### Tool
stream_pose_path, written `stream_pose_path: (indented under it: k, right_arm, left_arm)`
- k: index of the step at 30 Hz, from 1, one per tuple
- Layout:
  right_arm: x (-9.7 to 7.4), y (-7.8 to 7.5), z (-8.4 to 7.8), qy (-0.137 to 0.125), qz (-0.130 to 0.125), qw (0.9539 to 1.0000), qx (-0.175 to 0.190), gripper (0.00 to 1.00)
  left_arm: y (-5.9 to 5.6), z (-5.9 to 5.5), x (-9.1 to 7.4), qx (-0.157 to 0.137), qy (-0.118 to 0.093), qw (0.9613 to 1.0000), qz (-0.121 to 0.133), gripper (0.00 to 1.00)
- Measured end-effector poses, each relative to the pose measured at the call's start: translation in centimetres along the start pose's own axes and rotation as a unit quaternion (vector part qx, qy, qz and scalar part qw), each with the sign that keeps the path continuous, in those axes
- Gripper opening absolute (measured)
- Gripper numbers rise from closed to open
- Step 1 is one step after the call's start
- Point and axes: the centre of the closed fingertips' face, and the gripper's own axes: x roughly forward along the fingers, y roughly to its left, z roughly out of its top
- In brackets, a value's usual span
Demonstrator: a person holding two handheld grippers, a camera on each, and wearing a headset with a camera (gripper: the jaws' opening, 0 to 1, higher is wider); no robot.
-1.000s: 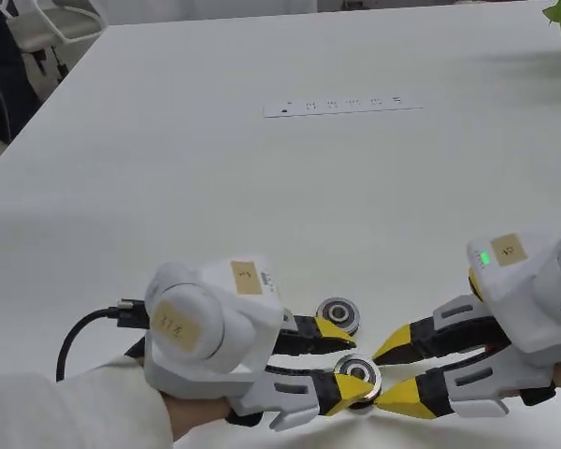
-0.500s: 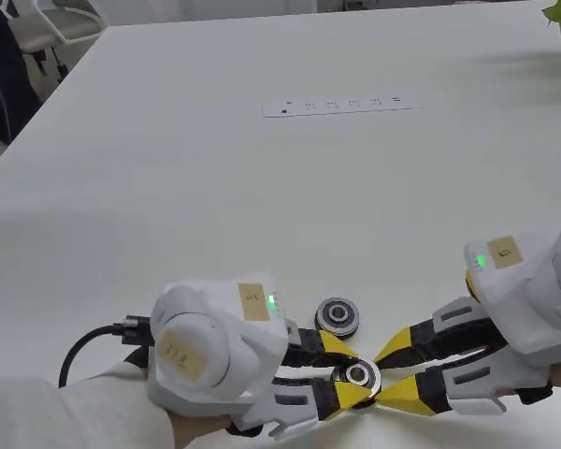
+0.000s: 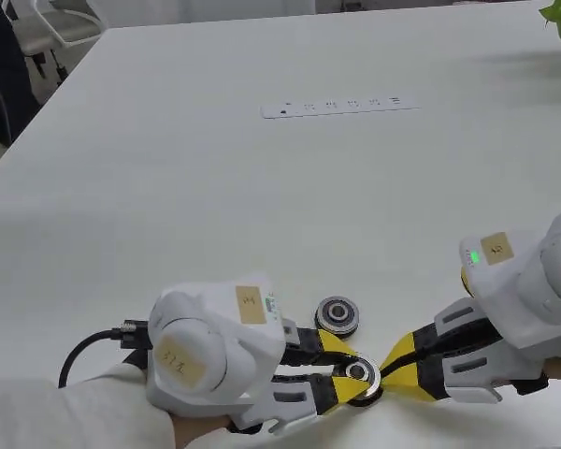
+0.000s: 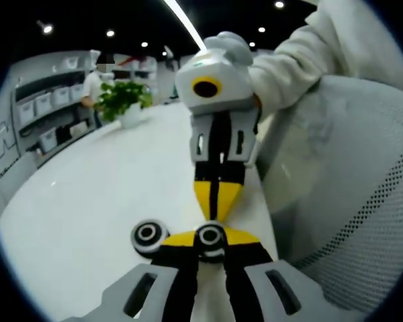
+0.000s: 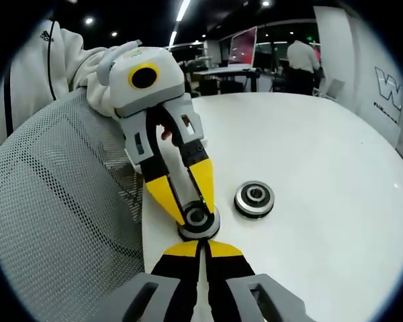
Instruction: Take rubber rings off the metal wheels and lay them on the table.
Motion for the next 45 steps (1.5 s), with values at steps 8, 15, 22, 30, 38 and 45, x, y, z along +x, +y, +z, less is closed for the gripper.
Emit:
stream_pose_path:
  k: [8,15,22,30,38,45]
  right_arm:
    - [-0.5,-0.3,0.2,-0.016,0.005,0.9929,0.117,0.0]
    - [-0.8,-0.6,0.3,-0.046,0.02,0.9797,0.194,0.0]
    - [-1.1,-0.8,0.8,-0.069,0.026,0.9677,0.241,0.0]
    - [-1.1,0.2,1.1,-0.071,0.045,0.9563,0.28,0.0]
    - [-0.9,0.3,1.5,-0.076,0.042,0.9552,0.283,0.0]
    - [-0.8,0.3,1.7,-0.079,0.044,0.9517,0.294,0.0]
  left_arm:
    - [0.0,-0.1,0.1,0.001,-0.004,1.0,0.0,0.15]
    - [0.1,-0.1,0.0,0.0,-0.006,1.0,0.002,0.14]
    - [0.1,-0.1,0.1,-0.003,-0.018,0.9998,0.001,0.14]
    - [-0.2,-0.1,0.2,0.002,-0.018,0.9998,-0.004,0.14]
    - [-0.1,-0.2,0.1,0.0,-0.017,0.9998,-0.006,0.14]
    - [-0.1,-0.2,0.0,0.002,-0.017,0.9998,-0.005,0.14]
